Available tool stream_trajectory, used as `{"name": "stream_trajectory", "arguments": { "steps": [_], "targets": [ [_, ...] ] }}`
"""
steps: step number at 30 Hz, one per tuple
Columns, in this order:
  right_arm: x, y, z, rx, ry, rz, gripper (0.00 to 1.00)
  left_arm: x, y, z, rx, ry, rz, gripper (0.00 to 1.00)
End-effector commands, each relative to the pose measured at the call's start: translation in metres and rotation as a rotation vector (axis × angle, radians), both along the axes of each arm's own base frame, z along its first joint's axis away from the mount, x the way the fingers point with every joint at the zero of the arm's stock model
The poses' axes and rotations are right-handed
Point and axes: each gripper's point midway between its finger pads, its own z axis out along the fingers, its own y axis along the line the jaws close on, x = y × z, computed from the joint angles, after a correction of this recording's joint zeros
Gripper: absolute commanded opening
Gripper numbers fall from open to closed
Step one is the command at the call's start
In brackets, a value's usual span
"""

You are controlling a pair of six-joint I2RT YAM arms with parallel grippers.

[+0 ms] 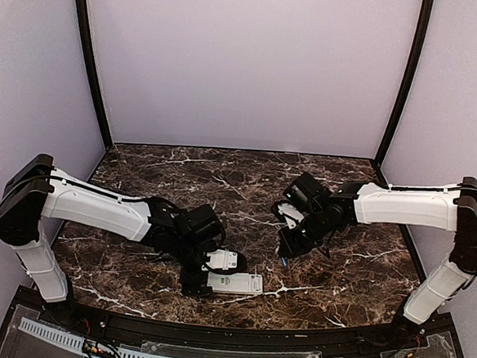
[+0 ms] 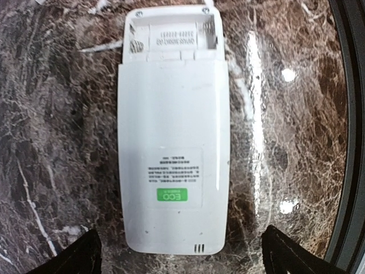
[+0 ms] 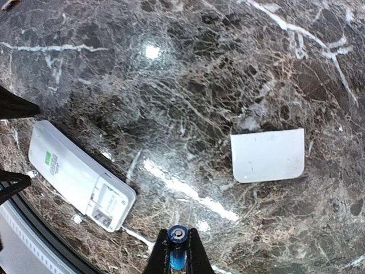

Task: Load the batteries into the remote control
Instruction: Move the remote control without batteries to the center of the board, then pick up the battery at the center of the board.

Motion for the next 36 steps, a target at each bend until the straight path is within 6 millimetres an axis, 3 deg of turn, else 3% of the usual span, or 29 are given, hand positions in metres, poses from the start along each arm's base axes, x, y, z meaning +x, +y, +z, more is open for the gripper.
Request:
{"name": "stream_trajectory", "arguments": {
  "steps": [1,5,12,17,22,25,28,31,33,36],
  "targets": [
    [0.005,0.015,0.003,0.098,-0.032,0.035,0.0,-0.003,0.001,-0.005,0.035,0.016,-0.036,0.96],
    [0.005,0.021,0.006,0.146,-0.045,0.041,0.0,0.0,-0.001,-0.018,0.052,0.026,-0.009,0.92],
    [0.002,0.023,0.013,0.204,-0.057,0.028,0.0,-0.006,0.0,-0.034,0.093,0.104,0.038,0.71],
    [0.003,0.019,0.011,0.198,-0.053,-0.002,0.0,-0.004,-0.005,-0.032,0.078,0.113,0.079,0.47],
    [0.005,0.022,0.02,0.222,-0.065,-0.01,0.0,0.001,-0.016,-0.025,0.04,0.114,0.124,0.36],
    [0.005,0.024,0.022,0.228,-0.06,-0.015,0.0,0.002,-0.021,-0.023,0.026,0.12,0.142,0.36],
    [0.007,0.026,0.025,0.234,-0.063,-0.024,0.0,0.003,-0.024,-0.021,0.017,0.115,0.149,0.54],
    [0.01,0.028,0.035,0.26,-0.08,-0.032,0.0,0.009,-0.026,-0.013,-0.011,0.079,0.16,0.63],
    [0.013,0.03,0.046,0.278,-0.106,-0.039,0.0,0.018,-0.031,0.0,-0.059,0.028,0.173,0.67],
    [0.021,0.032,0.072,0.328,-0.158,-0.068,0.0,0.028,-0.044,0.035,-0.191,-0.031,0.2,0.74]
  ]
}}
